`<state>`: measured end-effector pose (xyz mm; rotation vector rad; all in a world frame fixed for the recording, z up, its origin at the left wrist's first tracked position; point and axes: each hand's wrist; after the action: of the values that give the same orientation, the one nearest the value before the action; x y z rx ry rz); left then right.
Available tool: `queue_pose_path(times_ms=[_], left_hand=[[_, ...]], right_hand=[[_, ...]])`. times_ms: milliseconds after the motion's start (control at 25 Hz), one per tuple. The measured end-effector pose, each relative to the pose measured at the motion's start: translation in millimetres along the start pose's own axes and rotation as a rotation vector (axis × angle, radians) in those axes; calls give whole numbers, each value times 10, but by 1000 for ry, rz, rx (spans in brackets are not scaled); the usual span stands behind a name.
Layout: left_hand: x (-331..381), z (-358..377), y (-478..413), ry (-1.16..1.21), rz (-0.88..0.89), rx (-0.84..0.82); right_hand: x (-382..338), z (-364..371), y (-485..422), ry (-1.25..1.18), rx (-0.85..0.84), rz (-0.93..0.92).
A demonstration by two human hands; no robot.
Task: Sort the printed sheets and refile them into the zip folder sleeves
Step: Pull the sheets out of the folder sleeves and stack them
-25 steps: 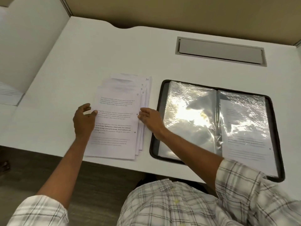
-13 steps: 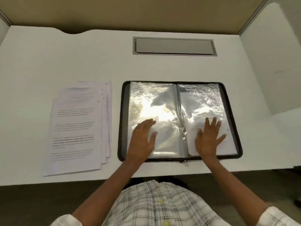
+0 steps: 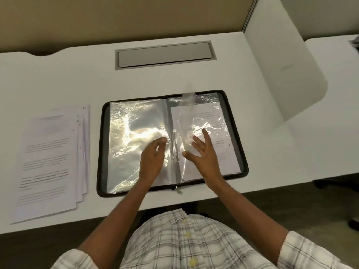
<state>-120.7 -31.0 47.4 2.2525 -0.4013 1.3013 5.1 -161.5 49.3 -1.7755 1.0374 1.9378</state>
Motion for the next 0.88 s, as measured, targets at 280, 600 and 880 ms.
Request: queue_pose_path(times_ms=[280, 600, 880], left_hand=[[509, -474, -363, 54, -77, 123], [-328, -1180, -716, 577, -470, 277], [-438, -1321, -752, 150, -297, 177]], right_hand=[[-197, 396, 88, 158, -701, 11], [390, -238, -404, 936, -170, -461], [630, -605, -460, 1219, -123, -465]])
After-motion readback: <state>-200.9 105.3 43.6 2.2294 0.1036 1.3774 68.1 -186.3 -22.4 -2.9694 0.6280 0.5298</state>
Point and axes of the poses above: each hand's wrist, its own y-axis away from the middle knuckle, its own z-axis out of the palm, x = y × z, and after that the axes turned 2 degrees about -z, right-handed
